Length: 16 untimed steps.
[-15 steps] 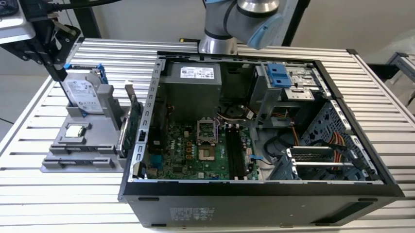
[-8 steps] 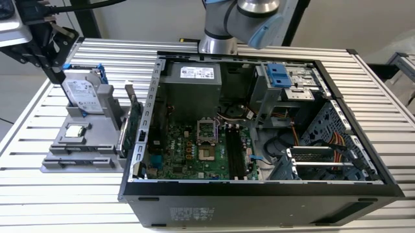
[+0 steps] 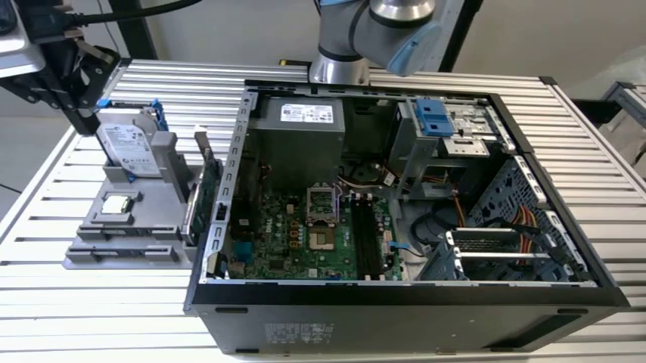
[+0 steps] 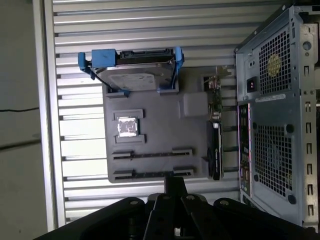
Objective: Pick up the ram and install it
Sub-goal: 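Pick up the ram and move it above insertion slot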
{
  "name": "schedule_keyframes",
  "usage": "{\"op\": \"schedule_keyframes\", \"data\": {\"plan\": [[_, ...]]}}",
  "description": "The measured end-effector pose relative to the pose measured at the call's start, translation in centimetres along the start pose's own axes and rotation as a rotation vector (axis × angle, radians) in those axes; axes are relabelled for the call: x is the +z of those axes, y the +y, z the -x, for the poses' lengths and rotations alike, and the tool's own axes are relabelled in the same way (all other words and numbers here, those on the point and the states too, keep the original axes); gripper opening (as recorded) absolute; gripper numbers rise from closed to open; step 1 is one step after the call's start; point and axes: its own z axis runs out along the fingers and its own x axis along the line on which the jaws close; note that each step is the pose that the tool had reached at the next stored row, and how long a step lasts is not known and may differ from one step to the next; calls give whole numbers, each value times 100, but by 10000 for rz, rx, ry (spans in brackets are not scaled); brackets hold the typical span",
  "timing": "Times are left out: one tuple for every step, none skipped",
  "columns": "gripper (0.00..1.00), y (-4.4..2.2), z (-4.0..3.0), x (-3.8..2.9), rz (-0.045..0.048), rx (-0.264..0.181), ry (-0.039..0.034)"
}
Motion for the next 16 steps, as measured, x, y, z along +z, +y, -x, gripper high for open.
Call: {"op": "schedule_keyframes", "data": {"plan": [[0, -7, 1, 0, 0, 0, 0], [0, -15, 1, -1, 0, 0, 1], [0, -24, 2, -1, 0, -1, 1], [0, -34, 3, -2, 0, 0, 0], [0, -44, 3, -3, -1, 0, 1], [0, -55, 4, -3, 0, 0, 0], [0, -65, 5, -3, 0, 1, 0], [0, -76, 5, -4, 0, 0, 0], [0, -84, 6, -4, 0, 0, 1], [0, -93, 6, -5, -1, 1, 0], [0, -96, 6, -5, 0, 0, 1], [0, -99, 6, -6, -1, 2, 1], [0, -103, 7, -5, 0, 1, 0], [0, -106, 7, -5, -1, 1, 1], [0, -108, 8, -5, 0, 1, 0], [0, -114, 8, -5, 0, 0, 0]]}}
